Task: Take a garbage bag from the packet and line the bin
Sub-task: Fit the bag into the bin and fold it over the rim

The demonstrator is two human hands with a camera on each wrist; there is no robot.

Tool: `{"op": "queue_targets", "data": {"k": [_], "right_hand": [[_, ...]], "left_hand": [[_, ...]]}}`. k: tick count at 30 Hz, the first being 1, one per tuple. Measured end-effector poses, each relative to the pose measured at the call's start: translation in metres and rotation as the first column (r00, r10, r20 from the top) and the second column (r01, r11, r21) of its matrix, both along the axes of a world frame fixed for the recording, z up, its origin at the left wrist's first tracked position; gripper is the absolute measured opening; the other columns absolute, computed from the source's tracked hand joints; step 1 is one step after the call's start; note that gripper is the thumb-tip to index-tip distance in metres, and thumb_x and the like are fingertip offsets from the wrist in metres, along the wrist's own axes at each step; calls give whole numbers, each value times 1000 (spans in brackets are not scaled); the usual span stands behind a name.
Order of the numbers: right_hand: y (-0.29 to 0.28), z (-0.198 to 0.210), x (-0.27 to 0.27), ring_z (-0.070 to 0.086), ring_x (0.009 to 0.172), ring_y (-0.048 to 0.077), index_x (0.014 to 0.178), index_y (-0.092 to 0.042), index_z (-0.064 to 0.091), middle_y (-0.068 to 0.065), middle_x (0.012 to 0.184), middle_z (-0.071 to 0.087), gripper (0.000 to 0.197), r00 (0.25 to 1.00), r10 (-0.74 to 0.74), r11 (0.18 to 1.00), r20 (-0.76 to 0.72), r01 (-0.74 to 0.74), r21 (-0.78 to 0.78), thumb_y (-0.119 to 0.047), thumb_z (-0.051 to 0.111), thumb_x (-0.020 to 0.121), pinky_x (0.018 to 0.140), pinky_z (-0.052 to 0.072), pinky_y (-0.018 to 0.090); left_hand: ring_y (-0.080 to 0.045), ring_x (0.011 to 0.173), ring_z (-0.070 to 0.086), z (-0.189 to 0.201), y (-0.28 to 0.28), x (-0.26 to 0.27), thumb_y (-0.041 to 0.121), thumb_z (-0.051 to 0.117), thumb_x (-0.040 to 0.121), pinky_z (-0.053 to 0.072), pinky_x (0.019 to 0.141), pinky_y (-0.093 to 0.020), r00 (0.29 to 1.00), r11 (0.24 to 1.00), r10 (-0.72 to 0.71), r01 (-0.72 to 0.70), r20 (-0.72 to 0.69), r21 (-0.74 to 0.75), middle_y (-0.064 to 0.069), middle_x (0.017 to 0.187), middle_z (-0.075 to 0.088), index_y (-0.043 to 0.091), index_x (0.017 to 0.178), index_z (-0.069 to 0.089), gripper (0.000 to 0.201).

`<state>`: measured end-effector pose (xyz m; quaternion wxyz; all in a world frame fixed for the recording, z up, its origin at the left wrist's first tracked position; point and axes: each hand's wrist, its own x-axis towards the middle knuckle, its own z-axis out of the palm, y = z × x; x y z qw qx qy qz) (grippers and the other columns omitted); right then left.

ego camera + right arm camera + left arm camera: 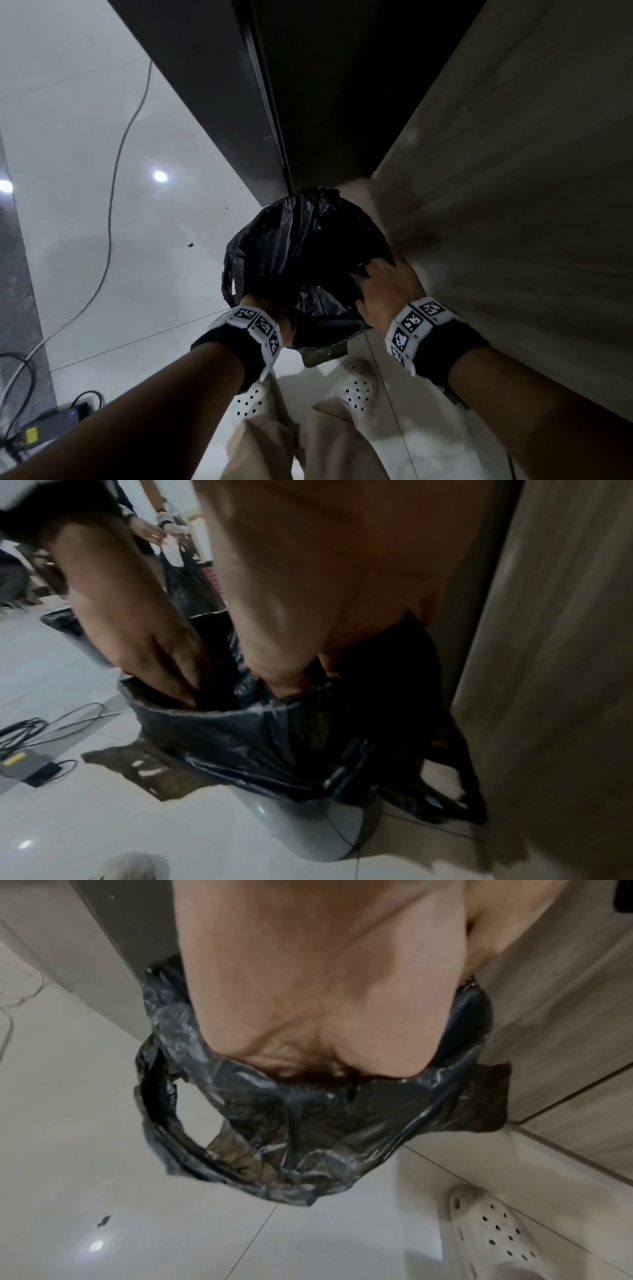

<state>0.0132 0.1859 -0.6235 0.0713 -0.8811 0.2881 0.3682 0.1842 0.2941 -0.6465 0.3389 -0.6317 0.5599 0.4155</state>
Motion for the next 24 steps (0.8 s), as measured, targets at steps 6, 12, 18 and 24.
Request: {"op": "queue_targets", "data": {"k": [6, 12, 18, 24], "right_hand": [[-6, 6, 31, 43, 125, 27, 116, -19, 61, 8, 127, 54, 35, 990, 14, 994, 144, 2, -113, -36, 54, 85, 118, 10, 49], [-19, -15, 42, 30, 139, 31, 141, -16, 38, 11, 149, 36, 58, 971, -44, 999, 235, 48, -12, -34, 51, 88, 115, 16, 47], [-23, -15, 52, 46, 123, 34, 139, -16, 43, 14, 134, 53, 57, 900, -250, 963, 358, 269, -4, -27, 52, 84, 103, 32, 43], [-27, 0, 31, 53, 114, 34, 122, -18, 59, 12, 128, 55, 40, 544, -481, 802, 688, 591, 93, -18, 60, 82, 87, 47, 44]], "left_hand": [[-31, 136, 33, 15, -21, 11, 44, 35, 91, 11, 117, -51, 952, 891, -255, 299, 167, -341, -8, 141, 50, 20, 134, 50, 51], [-30, 148, -2, 4, -35, 33, 51, 21, 92, -6, 119, -43, 937, 942, -148, 230, 315, -243, -13, 162, 1, 18, 152, 8, 70], [-34, 138, 19, 10, -48, 17, 52, 33, 88, 19, 109, -44, 974, 949, 100, -31, 204, -314, -13, 155, 25, 24, 151, 11, 73], [-32, 126, 32, 39, -43, 26, 38, 51, 84, 27, 103, -43, 821, 490, 495, -534, -284, -689, -9, 142, 43, 25, 146, 30, 66]]}}
